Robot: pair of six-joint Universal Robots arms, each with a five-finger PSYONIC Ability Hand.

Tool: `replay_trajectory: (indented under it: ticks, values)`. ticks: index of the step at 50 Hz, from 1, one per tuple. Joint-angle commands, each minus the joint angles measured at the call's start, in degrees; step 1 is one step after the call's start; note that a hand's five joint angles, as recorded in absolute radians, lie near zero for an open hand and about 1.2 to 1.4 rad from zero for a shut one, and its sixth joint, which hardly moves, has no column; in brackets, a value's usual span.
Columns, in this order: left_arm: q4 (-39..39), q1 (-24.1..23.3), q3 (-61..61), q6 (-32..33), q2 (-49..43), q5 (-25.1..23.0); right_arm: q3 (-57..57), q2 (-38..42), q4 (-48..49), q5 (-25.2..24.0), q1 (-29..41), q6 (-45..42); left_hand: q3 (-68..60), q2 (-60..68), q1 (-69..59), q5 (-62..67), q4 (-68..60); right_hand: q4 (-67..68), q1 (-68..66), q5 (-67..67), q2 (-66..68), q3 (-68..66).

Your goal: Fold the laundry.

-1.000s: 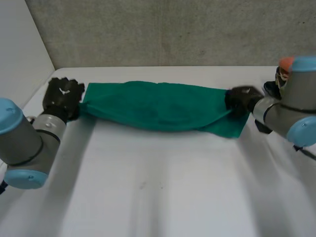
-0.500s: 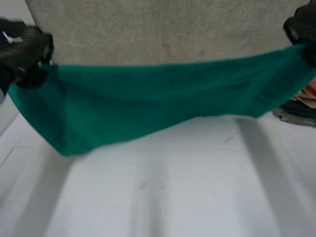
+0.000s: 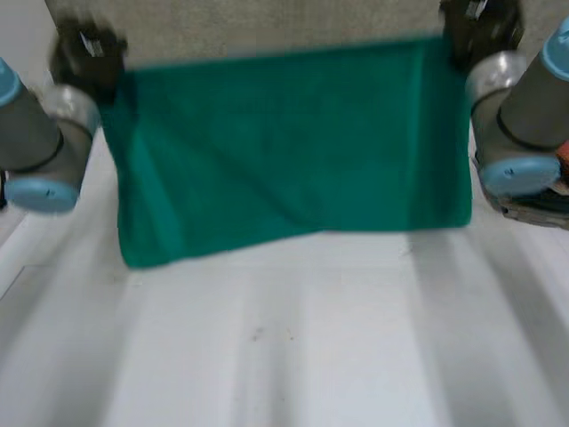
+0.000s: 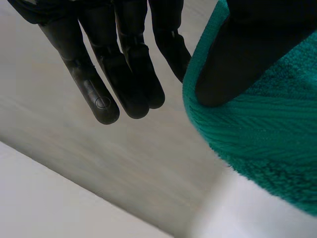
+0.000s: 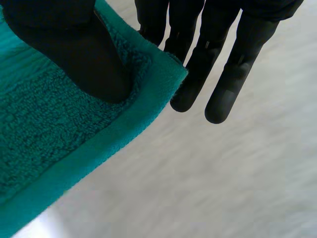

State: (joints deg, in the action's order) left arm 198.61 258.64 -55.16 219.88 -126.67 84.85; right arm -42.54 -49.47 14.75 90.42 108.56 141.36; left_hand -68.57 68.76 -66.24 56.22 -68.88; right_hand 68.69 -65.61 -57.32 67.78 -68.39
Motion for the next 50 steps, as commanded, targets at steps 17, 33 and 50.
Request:
replay_trajectory:
  ticks: [17, 33, 50]
  values:
    - [17.34, 0.02, -20.41, -7.36, 6.18, 3.66, -14.14, 0.59, 9.70, -7.52, -0.90, 11.74, -11.43, 11.24, -13.76, 13.78, -11.12, 11.31, -14.39, -12.68, 12.22, -11.61]
    - [-7.59, -2.97, -40.28, -1.74, 10.03, 3.92, -26.43, -5.60, -22.62, -9.30, -5.89, -8.89, -11.43, 11.24, -13.76, 13.78, -11.12, 11.31, -14.39, -12.68, 12.22, -11.61]
    - [-36.57, -8.33, -42.24, 4.68, 25.70, 8.40, -49.23, -24.98, -32.34, -8.15, -12.32, -27.56, -11.43, 11.24, -13.76, 13.78, -11.12, 11.31, -14.39, -12.68, 12.22, -11.61]
